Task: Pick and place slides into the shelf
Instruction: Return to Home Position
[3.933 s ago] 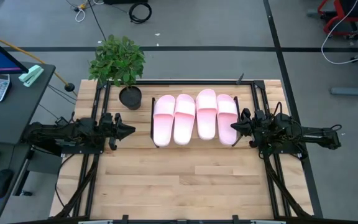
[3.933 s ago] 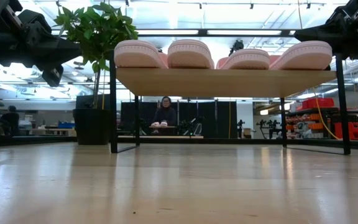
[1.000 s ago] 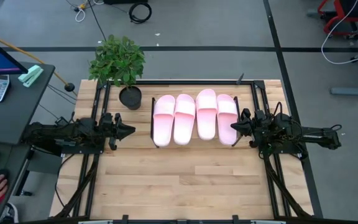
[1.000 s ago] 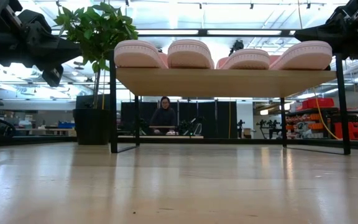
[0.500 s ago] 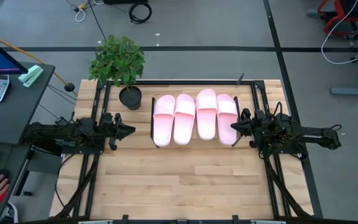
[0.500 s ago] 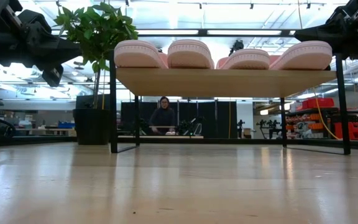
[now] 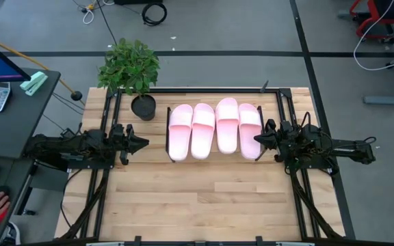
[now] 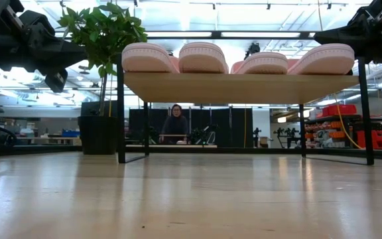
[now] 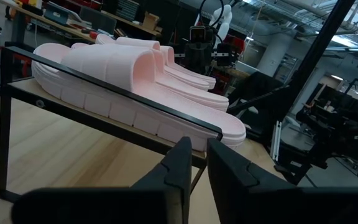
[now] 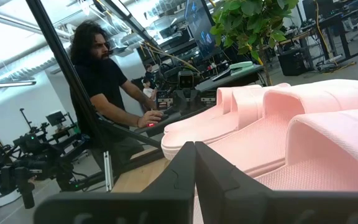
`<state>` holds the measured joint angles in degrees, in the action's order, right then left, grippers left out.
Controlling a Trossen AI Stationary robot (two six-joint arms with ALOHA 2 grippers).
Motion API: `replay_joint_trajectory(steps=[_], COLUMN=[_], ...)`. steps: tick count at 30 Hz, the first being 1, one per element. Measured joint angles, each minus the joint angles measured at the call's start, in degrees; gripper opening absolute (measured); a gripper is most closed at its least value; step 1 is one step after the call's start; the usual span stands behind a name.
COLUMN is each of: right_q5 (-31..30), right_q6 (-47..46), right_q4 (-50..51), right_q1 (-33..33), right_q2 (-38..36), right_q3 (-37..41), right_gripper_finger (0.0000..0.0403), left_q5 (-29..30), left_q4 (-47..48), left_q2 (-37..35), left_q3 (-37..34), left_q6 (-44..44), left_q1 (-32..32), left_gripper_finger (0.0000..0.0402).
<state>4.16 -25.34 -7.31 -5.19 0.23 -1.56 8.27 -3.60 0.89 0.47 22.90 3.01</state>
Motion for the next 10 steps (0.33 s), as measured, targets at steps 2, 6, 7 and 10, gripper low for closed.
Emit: replay_joint_trajectory(steps=[2, 6, 7, 10], right_q5=[0.01, -0.01, 0.0, -0.01], right_q6=[0.0, 0.0, 0.0, 0.0], right_q4=[-0.01, -0.01, -0.02, -0.01], right_q1=[0.0, 0.0, 0.0, 0.0], right_q2=[0.0, 0.0, 0.0, 0.0], right_q3=[0.0, 0.0, 0.0, 0.0], right_gripper_finger=[0.0013, 0.0013, 0.0013, 0.0013], left_q5=[0.01, 0.01, 0.0, 0.02], left_q4=[0.0, 0.0, 0.0, 0.0], left_q2=[0.0, 0.02, 0.0, 0.0], left_q3=[0.0, 0.0, 0.01, 0.0], left_q6=[-0.01, 0.0, 0.02, -0.01], left_q1=[0.02, 0.01, 0.02, 0.02], left_gripper_finger=[0.0053, 0.0055, 0.0057, 0.0061])
